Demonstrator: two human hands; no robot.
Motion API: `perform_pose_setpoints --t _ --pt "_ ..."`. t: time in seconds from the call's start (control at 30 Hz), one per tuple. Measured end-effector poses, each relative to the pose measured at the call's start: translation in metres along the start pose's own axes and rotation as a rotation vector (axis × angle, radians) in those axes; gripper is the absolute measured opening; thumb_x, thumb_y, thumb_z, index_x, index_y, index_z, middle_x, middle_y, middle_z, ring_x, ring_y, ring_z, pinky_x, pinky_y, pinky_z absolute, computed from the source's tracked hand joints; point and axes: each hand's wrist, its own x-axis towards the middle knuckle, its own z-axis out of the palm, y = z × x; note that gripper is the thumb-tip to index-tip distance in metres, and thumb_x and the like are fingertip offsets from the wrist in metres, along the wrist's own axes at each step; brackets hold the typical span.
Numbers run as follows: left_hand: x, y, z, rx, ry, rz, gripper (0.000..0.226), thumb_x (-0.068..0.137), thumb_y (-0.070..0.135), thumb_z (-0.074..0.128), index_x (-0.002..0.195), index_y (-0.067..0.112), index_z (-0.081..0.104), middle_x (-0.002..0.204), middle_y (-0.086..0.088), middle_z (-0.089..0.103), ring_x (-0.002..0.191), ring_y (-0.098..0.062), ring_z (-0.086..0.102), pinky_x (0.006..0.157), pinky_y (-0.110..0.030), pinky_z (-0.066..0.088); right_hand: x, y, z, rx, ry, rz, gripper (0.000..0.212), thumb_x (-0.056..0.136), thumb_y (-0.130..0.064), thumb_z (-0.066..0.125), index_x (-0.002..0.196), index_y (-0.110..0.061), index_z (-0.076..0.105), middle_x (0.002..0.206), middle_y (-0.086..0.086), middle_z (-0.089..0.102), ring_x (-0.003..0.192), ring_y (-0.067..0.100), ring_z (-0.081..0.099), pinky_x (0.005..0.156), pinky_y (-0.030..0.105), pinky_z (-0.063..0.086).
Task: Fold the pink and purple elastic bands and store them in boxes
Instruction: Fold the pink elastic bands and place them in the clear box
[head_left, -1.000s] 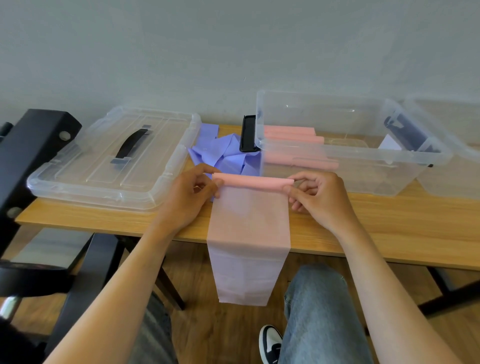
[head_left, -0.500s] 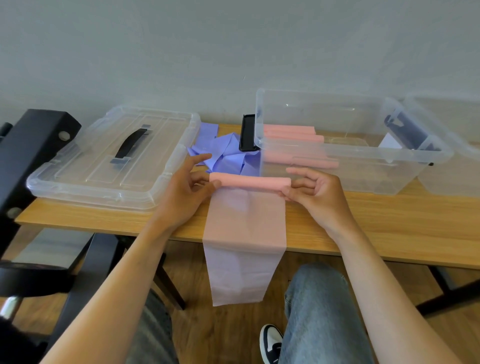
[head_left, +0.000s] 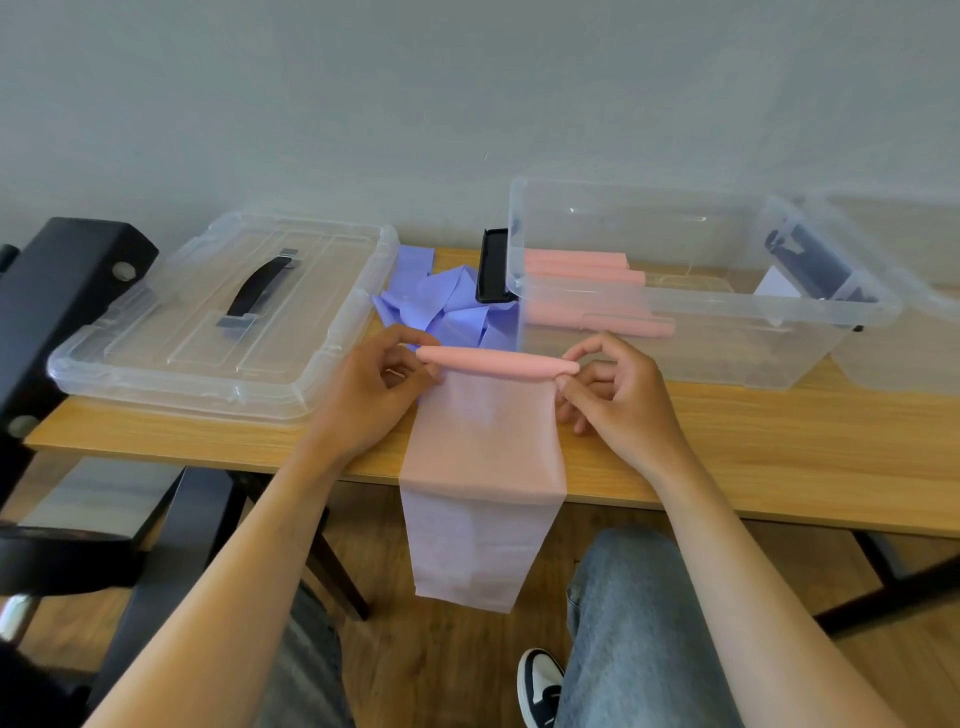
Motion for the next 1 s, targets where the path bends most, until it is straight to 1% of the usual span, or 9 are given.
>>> perform_pose_setpoints --t 0.17,0.27,0.37,0.5,0.6,0.67,0.77,0.87,1.0 --pt "-0.001 0.002 -0.001 -0.046 0.014 0.009 0.016 0.102 0.035 0.061 0.111 0.024 0.067 0.087 0.002 0.079 0.089 -0.029 0.067 0.087 -0.042 0.055 -0.001 -0.005 -0.004 0.195 0.014 0.065 0.008 0.095 -0.012 0.072 0.104 -0.011 0.070 0.083 0.010 0.076 0.069 0.019 0.073 0.054 0.028 0.057" --pt "0.001 0.000 -0.002 -0.046 0.016 -0.002 0.013 0.099 0.033 0.065 0.109 0.025 0.067 0.087 -0.002 0.079 0.089 -0.024 0.070 0.083 -0.038 0.054 0.002 -0.005 -0.004 0.123 0.040 0.053 0.009 0.096 -0.010 0.071 0.103 -0.014 0.073 0.081 0.008 0.075 0.065 0.011 0.068 0.054 0.025 0.055" --pt "0.003 -0.004 -0.004 -0.076 0.023 -0.022 0.018 0.097 0.032 0.069 0.114 0.031 0.065 0.089 -0.007 0.078 0.091 -0.023 0.071 0.084 -0.035 0.055 0.004 -0.007 -0.005 0.198 0.024 0.097 0.021 0.095 -0.011 0.072 0.115 -0.016 0.070 0.084 0.009 0.077 0.067 0.014 0.070 0.054 0.026 0.055" --pt "0.003 -0.005 -0.004 -0.084 0.014 -0.026 0.030 0.096 0.023 0.071 0.126 0.025 0.067 0.094 -0.010 0.077 0.093 -0.024 0.072 0.084 -0.025 0.056 0.003 -0.010 -0.008 0.383 0.008 0.276 0.033 0.092 -0.010 0.075 0.124 -0.010 0.069 0.092 0.009 0.080 0.086 0.020 0.079 0.067 0.024 0.063" --pt "0.002 -0.003 -0.004 -0.081 -0.004 -0.015 0.029 0.095 0.019 0.072 0.124 0.023 0.070 0.101 -0.003 0.078 0.094 -0.018 0.074 0.083 -0.020 0.057 0.004 -0.008 -0.011 0.473 -0.027 0.346 0.031 0.091 -0.007 0.075 0.121 -0.002 0.069 0.097 0.013 0.080 0.094 0.024 0.079 0.079 0.028 0.064" --pt "0.002 -0.004 -0.004 -0.071 0.000 -0.014 0.027 0.094 0.020 0.073 0.121 0.026 0.072 0.105 0.002 0.078 0.098 -0.013 0.074 0.084 -0.019 0.057 0.004 -0.007 -0.012 0.450 -0.052 0.334 0.028 0.091 -0.004 0.074 0.118 0.000 0.070 0.094 0.015 0.080 0.091 0.025 0.079 0.078 0.026 0.064" --pt "0.003 -0.005 -0.004 -0.015 -0.001 -0.020 0.021 0.096 0.031 0.070 0.117 0.031 0.071 0.102 0.004 0.077 0.097 -0.011 0.071 0.083 -0.022 0.054 0.005 -0.009 -0.013 0.304 -0.078 0.257 0.021 0.094 -0.008 0.073 0.113 -0.003 0.071 0.089 0.013 0.080 0.083 0.028 0.079 0.070 0.027 0.065" --pt "0.003 -0.005 -0.001 -0.010 -0.028 -0.025 0.014 0.101 0.033 0.063 0.115 0.031 0.065 0.085 0.001 0.077 0.085 -0.009 0.067 0.078 -0.025 0.046 0.005 -0.012 -0.013 0.246 -0.087 0.192 0.019 0.096 -0.010 0.070 0.114 -0.006 0.066 0.086 0.012 0.080 0.077 0.028 0.079 0.067 0.030 0.065" --pt "0.003 -0.005 -0.003 -0.031 -0.034 -0.014 0.018 0.099 0.038 0.064 0.116 0.031 0.063 0.090 0.001 0.077 0.098 -0.020 0.070 0.088 -0.037 0.055 0.003 -0.012 -0.008 0.274 -0.081 0.154 0.018 0.096 -0.005 0.069 0.113 -0.008 0.066 0.088 0.012 0.080 0.083 0.026 0.079 0.073 0.032 0.065"
